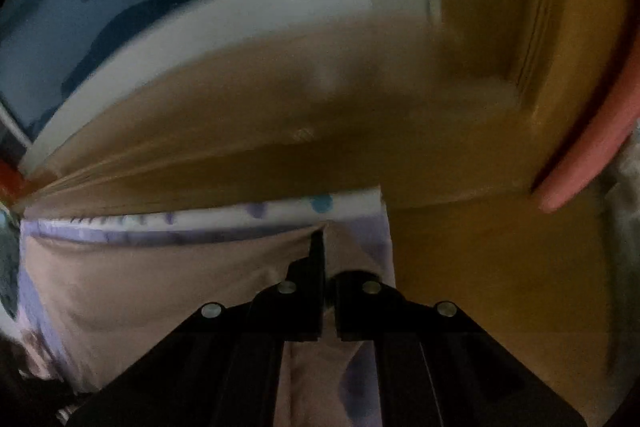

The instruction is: Fold clothes

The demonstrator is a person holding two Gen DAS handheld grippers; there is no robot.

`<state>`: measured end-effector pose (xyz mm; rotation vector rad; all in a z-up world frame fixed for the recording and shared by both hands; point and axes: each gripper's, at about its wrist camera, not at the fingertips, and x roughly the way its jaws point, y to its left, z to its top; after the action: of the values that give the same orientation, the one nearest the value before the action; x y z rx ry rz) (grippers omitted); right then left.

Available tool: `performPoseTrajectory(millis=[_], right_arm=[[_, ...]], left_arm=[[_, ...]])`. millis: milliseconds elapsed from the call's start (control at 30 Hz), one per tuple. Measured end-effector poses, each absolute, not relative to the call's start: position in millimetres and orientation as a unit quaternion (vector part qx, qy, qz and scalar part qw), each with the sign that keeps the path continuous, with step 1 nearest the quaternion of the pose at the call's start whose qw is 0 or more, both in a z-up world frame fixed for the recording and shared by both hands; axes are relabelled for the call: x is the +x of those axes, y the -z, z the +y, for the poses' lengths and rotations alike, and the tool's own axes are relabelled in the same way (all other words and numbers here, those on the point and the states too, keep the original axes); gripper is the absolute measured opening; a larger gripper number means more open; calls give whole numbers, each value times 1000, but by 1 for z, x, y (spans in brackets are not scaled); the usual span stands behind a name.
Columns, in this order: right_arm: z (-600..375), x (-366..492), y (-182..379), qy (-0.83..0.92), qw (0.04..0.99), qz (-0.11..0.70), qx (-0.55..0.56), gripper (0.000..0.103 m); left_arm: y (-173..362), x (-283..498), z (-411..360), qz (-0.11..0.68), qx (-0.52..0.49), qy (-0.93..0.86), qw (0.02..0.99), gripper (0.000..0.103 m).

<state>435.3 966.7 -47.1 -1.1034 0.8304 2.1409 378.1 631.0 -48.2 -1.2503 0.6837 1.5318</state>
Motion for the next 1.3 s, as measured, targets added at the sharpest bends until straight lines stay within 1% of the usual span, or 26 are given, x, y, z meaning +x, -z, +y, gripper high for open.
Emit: performPoseTrajectory(millis=[67,100,167,300,333,400,433,500,567,667,800,933,1033,1167,1233,1267,1300], right_arm=[[975,437,55,-800,281,337,-410,3],[976,436,55,-799,276,336,-415,3],[976,432,49,-800,265,316,-435,3],[961,434,21,-818,243,251,-457,4],[958,436,15,-822,237,246,-456,5],[955,444,6,-820,217,261,-461,10],[953,449,2,-817,214,266,-464,19],[948,460,-7,-817,210,268,-465,48],[940,474,-15,-823,219,259,-456,53],[929,496,-24,-829,246,244,-440,54],[902,528,-14,-823,235,246,-456,54],[870,552,-3,-818,235,222,-476,54],[853,559,3,-819,234,210,-480,54],[853,558,10,-822,215,244,-467,54],[852,553,15,-822,210,252,-466,53],[850,550,17,-824,205,251,-465,52],[848,549,17,-826,202,250,-463,47]], left_arm=[[48,381,632,290,-513,-635,500,33],[47,382,632,292,-511,-635,500,33],[47,381,632,292,-512,-634,501,34],[46,381,632,289,-514,-633,502,37],[45,381,631,288,-514,-633,502,37],[45,382,630,290,-513,-634,501,37],[44,382,630,291,-513,-635,500,37],[44,383,629,291,-512,-636,499,37],[43,382,627,286,-514,-637,498,37],[41,382,623,281,-519,-636,497,37],[33,380,609,262,-530,-633,500,37],[21,383,589,248,-523,-631,517,37],[17,393,582,262,-507,-629,528,37],[17,421,589,298,-495,-623,528,37],[12,425,589,302,-489,-623,531,37],[9,424,588,299,-487,-622,535,37],[7,425,585,297,-486,-621,538,37]])
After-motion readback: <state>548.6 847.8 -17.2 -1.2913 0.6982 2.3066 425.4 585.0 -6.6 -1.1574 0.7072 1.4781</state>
